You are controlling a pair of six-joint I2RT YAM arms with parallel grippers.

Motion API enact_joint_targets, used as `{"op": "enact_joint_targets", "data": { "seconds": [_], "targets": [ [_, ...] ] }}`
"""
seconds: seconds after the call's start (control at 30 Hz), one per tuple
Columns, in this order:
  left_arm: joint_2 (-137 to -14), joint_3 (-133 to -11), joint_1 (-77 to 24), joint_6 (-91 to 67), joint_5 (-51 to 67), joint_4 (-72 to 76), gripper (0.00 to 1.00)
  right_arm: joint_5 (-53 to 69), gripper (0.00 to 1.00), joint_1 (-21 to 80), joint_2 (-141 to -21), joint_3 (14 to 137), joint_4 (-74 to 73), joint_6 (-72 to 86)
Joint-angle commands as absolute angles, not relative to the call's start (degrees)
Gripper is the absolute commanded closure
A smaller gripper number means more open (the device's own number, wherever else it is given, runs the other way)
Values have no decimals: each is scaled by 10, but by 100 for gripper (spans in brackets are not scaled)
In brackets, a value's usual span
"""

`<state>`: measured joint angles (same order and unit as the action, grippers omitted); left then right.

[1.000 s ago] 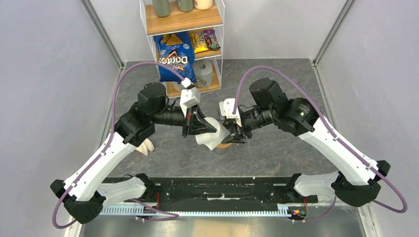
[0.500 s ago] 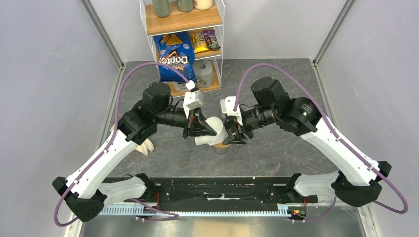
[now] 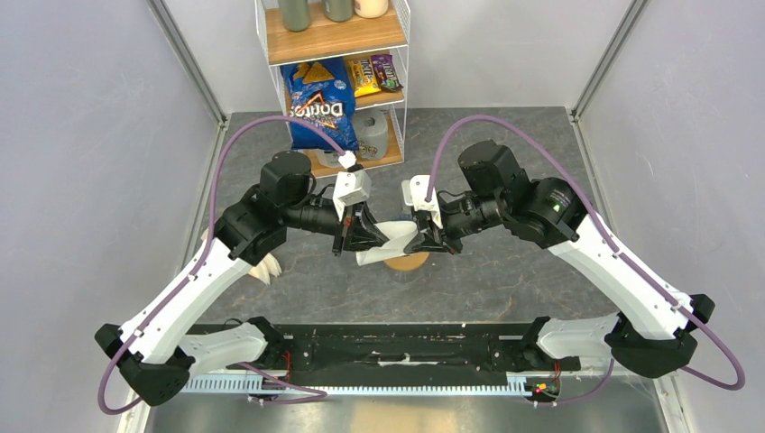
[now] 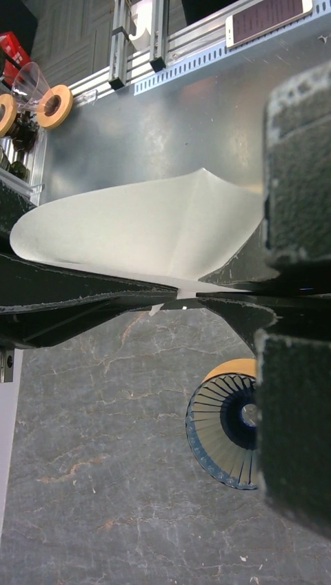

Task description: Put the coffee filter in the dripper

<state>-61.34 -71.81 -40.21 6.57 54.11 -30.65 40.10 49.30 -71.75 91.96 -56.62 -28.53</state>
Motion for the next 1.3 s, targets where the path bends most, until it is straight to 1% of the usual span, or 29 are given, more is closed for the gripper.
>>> {"op": "enact_joint_targets", "data": {
  "seconds": [0.0,0.03,0.27,0.3,0.33,0.37,0.4,0.43,0.47,0.53,0.7,0.77,0.93,1.0,1.13,1.17,1.2,1.23,1.27],
  "targets": [
    [-600,-715,-399,97,552,-299,98,399,96,494,-710,934,-561,-282],
    [-600,-715,-399,94,551,-295,98,398,100,494,-710,934,-559,-281],
    [-600,-713,-399,59,532,-265,98,375,100,494,-710,931,-535,-265],
    [-599,-711,-398,45,523,-256,98,370,88,494,-708,930,-530,-261],
    [-597,-707,-397,29,518,-244,98,368,62,494,-706,929,-531,-262],
    [-593,-703,-395,17,517,-231,98,362,45,494,-702,926,-531,-262],
    [-591,-700,-393,8,516,-220,98,357,37,493,-698,920,-530,-264],
    [-590,-698,-393,5,515,-212,98,352,35,493,-693,915,-530,-264],
    [-589,-697,-392,-7,516,-206,98,350,35,493,-688,910,-531,-265],
    [-586,-697,-391,-21,517,-198,98,352,37,492,-684,905,-531,-260],
    [-577,-693,-387,-40,528,-168,98,360,49,491,-685,894,-528,-256],
    [-576,-690,-387,-49,529,-155,98,364,58,491,-686,889,-524,-257],
    [-575,-683,-386,-63,536,-153,98,370,85,491,-689,884,-511,-251],
    [-572,-681,-385,-62,533,-153,98,369,99,491,-688,883,-510,-251],
    [-572,-681,-382,-61,530,-154,98,369,100,491,-686,879,-507,-248],
    [-573,-682,-381,-62,527,-156,98,366,96,491,-686,879,-507,-246],
    [-574,-684,-382,-62,515,-161,98,363,74,491,-686,880,-510,-245],
    [-576,-689,-381,-64,497,-171,98,354,55,491,-685,881,-513,-243],
    [-579,-695,-381,-65,480,-187,98,343,45,491,-683,879,-514,-239]
  ]
}}
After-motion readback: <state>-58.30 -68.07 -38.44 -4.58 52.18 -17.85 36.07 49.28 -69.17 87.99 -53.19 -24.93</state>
